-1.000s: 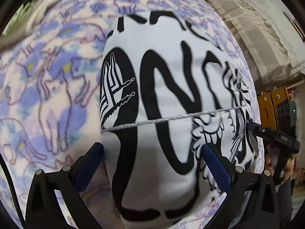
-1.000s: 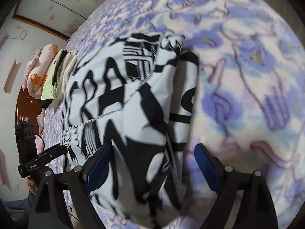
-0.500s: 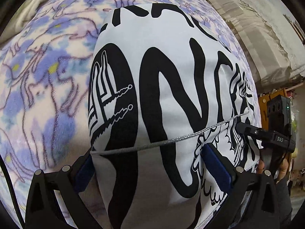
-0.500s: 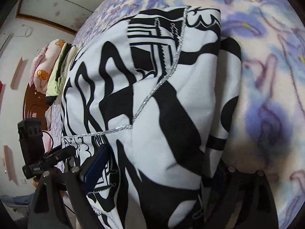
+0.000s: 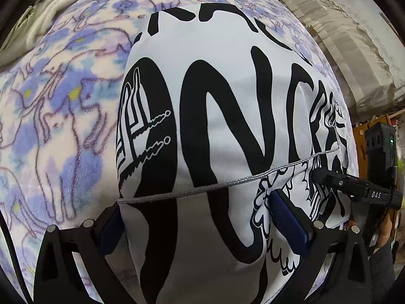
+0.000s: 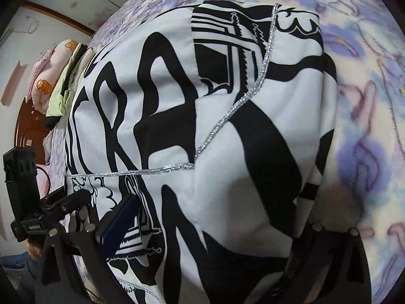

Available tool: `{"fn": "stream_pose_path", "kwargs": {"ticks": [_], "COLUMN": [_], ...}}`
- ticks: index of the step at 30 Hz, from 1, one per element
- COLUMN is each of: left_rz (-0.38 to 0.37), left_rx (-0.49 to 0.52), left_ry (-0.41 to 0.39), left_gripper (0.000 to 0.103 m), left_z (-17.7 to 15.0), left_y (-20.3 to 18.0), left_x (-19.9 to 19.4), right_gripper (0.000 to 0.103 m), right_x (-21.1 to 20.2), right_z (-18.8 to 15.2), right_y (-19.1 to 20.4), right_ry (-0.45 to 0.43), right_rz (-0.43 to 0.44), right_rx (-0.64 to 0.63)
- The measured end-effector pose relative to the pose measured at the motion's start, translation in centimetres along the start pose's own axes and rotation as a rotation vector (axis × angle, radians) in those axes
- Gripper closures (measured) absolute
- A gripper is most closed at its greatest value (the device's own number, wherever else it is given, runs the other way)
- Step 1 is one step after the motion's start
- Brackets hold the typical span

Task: Fold large clothes
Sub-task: 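Grasp the folded jacket bundle with both grippers and lift it, then carry the jacket bundle toward the green clothes stack with both grippers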

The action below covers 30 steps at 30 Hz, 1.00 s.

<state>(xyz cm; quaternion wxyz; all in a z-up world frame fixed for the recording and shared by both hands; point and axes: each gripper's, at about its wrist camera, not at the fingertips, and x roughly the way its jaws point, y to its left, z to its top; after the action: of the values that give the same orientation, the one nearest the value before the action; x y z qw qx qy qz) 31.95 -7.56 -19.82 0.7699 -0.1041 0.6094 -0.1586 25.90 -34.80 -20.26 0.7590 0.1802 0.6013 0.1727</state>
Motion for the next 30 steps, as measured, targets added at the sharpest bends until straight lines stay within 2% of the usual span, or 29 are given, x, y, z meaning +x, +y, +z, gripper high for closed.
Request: {"fn": "stream_pose_path", "kwargs": {"ticks": [4, 6, 7, 9, 10, 12, 15, 19, 22, 30], "left_rz": [0.053, 0.081, 0.088, 0.094, 0.091, 0.088, 0.096, 0.109, 0.117, 0.156], "left_rx": [0.019, 0.04, 0.046, 0.056, 0.058, 0.071, 0.092, 0.093, 0.087, 0.026], "left_ry": [-0.045, -0.082, -0.092, -0.119, -0.13, -0.153, -0.176, -0.186, -0.18, -0.182], "left_gripper": [0.012, 0.024, 0.027, 0.036, 0.038, 0.046, 0.052, 0.054, 0.054, 0.054], "left_z": [-0.5, -0.8, -0.9, -1.1, -1.2, -1.3, -1.9, -3.3, -4.9, -10.0], "left_y": [-1.3, -2.4, -2.8, -3.5, -3.7, -4.2, -4.8, -4.5, -3.5, 2.2], "left_x": [-0.6, -1.4, -1.7, -2.5, -3.0, -3.9, -5.4, -7.8, -9.6, -14.6], "right_gripper": [0.012, 0.026, 0.029, 0.046, 0.05, 0.065, 0.075, 0.079, 0.079, 0.08], "right_x": [-0.3, -0.9, -1.1, -1.9, -2.5, -3.6, -4.9, -5.7, -5.9, -4.6], "right_z": [-0.3, -0.6, -0.7, -1.0, -1.2, -1.6, -2.5, -4.1, -5.8, -9.6], "right_y": [1.0, 1.4, 1.6, 1.7, 1.8, 2.3, 3.8, 6.1, 7.6, 14.3], "right_ry": [-0.041, -0.064, -0.072, -0.09, -0.101, -0.125, -0.158, -0.177, -0.173, -0.136], "right_rz": [-0.047, -0.06, -0.067, -0.073, -0.069, -0.053, -0.059, -0.079, -0.062, -0.016], "right_rx": [0.002, 0.002, 0.001, 0.008, 0.013, 0.01, -0.013, -0.04, -0.037, -0.078]}}
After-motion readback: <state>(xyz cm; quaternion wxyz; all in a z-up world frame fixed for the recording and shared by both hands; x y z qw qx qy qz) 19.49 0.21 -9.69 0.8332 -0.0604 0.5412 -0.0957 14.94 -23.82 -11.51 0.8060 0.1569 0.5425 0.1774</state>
